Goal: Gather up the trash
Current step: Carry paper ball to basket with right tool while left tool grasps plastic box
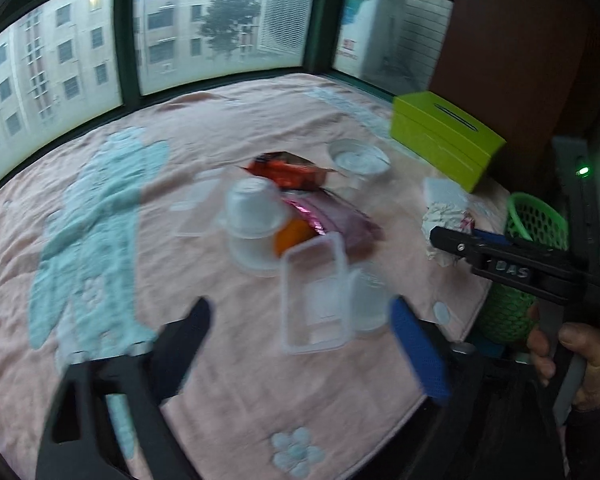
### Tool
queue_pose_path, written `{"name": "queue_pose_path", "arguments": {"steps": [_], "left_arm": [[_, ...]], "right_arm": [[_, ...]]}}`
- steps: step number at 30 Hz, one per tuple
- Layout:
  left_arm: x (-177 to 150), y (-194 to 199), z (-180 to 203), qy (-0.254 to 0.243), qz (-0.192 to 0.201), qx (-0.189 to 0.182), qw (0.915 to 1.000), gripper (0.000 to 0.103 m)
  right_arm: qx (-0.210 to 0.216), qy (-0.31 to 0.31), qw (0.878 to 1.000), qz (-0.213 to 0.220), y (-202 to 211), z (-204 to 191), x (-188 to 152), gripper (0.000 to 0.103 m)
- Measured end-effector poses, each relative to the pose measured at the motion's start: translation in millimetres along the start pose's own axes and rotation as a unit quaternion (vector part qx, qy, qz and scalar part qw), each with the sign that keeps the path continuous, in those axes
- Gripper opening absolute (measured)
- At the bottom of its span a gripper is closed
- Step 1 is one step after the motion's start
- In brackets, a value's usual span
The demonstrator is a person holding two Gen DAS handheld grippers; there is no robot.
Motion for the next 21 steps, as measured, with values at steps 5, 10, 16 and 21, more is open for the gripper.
{"name": "queue_pose_path", "arguments": {"steps": [5, 10, 16, 21], "left_arm": [[5.1, -19.0, 13.5, -0.019, -0.023, -0.025, 0.9993, 0.067], [8.4, -34.7, 14.5, -0.022, -0.040, -0.037, 0.9983, 0.049], [7.7, -43.5, 10.2, -0.016, -0.055, -0.071, 0.9958, 0.015], [5.2, -39.4, 9.8, -0.015, -0.053, -0.075, 0.9956, 0.006]], "right_arm": [[-0.009, -0.014, 1.000, 0.016, 21.7, 13.6, -8.8, 0.059], [-0.023, -0.037, 0.999, 0.031, 43.4, 35.4, -18.3, 0.059], [-0.051, -0.065, 0.995, 0.049, 66.6, 67.0, -28.6, 0.059], [-0.072, -0.093, 0.991, 0.062, 82.3, 96.4, -34.6, 0.059]]}}
Point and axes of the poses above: each gripper's, at about its wrist camera, not at the fingertips, and y roughly against the way its jaws point, z to its right, x to its top, the point moved 4 cm from there along -y, roughly the way its jaws point, and after that the axes turned 14 degrees about -z, right-handed, at the moved point
